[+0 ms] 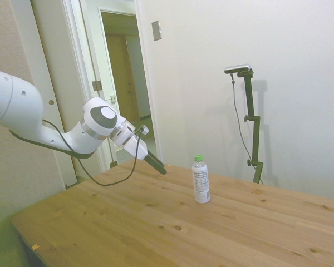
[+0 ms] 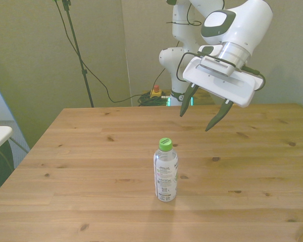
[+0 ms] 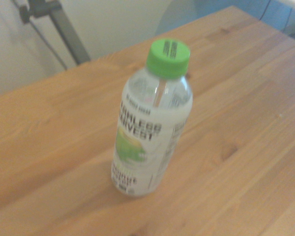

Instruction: Stand the water bottle

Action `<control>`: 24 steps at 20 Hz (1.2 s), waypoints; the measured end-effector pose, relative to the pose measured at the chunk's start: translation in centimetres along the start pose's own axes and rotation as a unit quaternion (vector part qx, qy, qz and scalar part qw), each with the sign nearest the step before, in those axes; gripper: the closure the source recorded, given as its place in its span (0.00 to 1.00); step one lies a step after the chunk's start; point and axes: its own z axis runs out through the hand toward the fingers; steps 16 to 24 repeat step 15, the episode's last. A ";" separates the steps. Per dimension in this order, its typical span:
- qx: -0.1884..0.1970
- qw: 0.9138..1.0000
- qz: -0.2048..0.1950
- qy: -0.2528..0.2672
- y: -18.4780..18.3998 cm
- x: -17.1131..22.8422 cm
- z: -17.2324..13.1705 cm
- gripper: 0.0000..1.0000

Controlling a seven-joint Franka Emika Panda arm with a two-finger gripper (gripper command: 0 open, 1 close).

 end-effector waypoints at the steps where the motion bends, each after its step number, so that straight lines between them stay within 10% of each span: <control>1: -0.004 1.000 -0.017 -0.016 0.6 0.1 -0.4 0.00; 8: -0.025 0.982 -0.133 -0.128 3.0 1.8 -2.1 0.00; 15: -0.052 0.937 -0.257 -0.232 4.8 4.0 -3.6 0.00; 24: -0.052 0.937 -0.257 -0.232 4.8 4.0 -3.6 0.00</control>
